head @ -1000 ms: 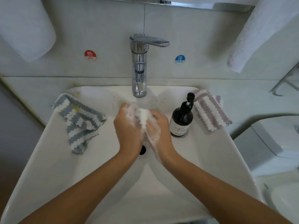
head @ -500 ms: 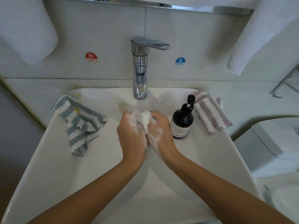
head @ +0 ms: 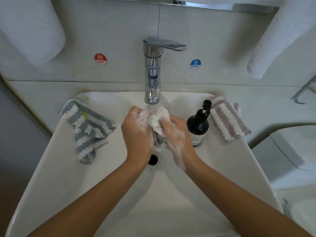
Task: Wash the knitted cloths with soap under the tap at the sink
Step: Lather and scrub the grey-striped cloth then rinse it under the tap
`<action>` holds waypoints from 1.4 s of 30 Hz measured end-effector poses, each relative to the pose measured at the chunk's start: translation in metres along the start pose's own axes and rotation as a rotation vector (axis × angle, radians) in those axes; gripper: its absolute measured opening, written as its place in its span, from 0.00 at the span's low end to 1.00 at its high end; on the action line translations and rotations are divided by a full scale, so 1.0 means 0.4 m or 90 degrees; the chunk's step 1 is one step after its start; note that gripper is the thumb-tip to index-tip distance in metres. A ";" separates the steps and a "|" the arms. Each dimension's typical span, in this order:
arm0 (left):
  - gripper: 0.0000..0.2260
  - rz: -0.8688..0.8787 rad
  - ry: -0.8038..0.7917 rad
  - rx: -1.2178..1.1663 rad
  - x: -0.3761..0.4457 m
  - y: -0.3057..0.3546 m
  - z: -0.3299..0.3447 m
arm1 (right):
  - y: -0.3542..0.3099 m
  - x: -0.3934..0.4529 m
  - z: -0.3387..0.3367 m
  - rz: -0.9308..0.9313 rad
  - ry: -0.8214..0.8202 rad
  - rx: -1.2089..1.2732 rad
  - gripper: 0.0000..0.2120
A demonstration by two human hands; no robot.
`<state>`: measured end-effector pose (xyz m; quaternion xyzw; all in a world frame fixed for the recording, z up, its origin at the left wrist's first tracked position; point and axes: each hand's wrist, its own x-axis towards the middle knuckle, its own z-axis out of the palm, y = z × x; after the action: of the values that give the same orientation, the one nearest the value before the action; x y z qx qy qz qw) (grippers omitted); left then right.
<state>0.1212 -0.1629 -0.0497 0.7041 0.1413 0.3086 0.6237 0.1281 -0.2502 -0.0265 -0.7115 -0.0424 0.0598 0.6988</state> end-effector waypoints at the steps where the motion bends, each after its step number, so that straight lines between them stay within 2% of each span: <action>1: 0.14 0.012 -0.002 0.009 0.002 -0.001 -0.004 | -0.004 -0.001 -0.003 -0.007 -0.012 0.012 0.19; 6: 0.13 0.013 0.009 0.048 0.008 0.005 -0.018 | -0.006 0.001 -0.018 0.019 -0.044 -0.024 0.19; 11: 0.15 -0.034 0.012 0.056 0.007 0.013 -0.021 | 0.004 0.012 -0.023 -0.009 -0.050 -0.010 0.12; 14: 0.16 -0.025 0.006 0.051 0.002 0.016 -0.023 | 0.003 0.014 -0.027 -0.052 -0.034 -0.022 0.17; 17: 0.12 -0.037 -0.042 0.061 0.009 0.013 -0.025 | 0.004 0.017 -0.032 -0.078 0.014 -0.018 0.17; 20: 0.06 -0.044 -0.131 0.086 0.008 0.016 -0.026 | 0.004 0.023 -0.043 -0.039 0.036 0.060 0.17; 25: 0.09 -0.025 -0.222 0.127 -0.012 0.011 -0.024 | 0.006 0.036 -0.051 0.016 0.084 0.067 0.18; 28: 0.13 -0.084 -0.237 0.108 -0.038 0.011 -0.010 | 0.016 0.041 -0.045 0.040 0.118 0.052 0.11; 29: 0.14 -0.097 -0.234 0.098 -0.047 0.008 -0.004 | 0.024 0.044 -0.042 0.041 0.128 0.037 0.10; 33: 0.09 -0.103 -0.156 0.057 -0.071 0.016 0.015 | 0.038 0.055 -0.042 0.086 0.117 0.085 0.17; 36: 0.14 -0.102 -0.087 0.007 -0.063 0.028 0.016 | 0.052 0.040 -0.025 0.098 0.036 0.008 0.10; 39: 0.09 -0.087 -0.035 0.043 -0.024 0.019 0.008 | 0.068 0.016 -0.005 -0.032 -0.023 -0.104 0.04; 41: 0.05 -0.069 0.002 0.073 0.010 0.007 0.000 | 0.068 0.012 -0.004 -0.108 -0.042 -0.150 0.08; 42: 0.07 -0.057 0.018 0.085 0.024 0.003 -0.005 | 0.061 0.013 -0.002 -0.119 -0.046 -0.159 0.07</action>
<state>0.1270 -0.1561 -0.0461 0.7324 0.2020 0.2803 0.5867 0.1329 -0.2507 -0.0512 -0.7835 -0.1403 0.0143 0.6052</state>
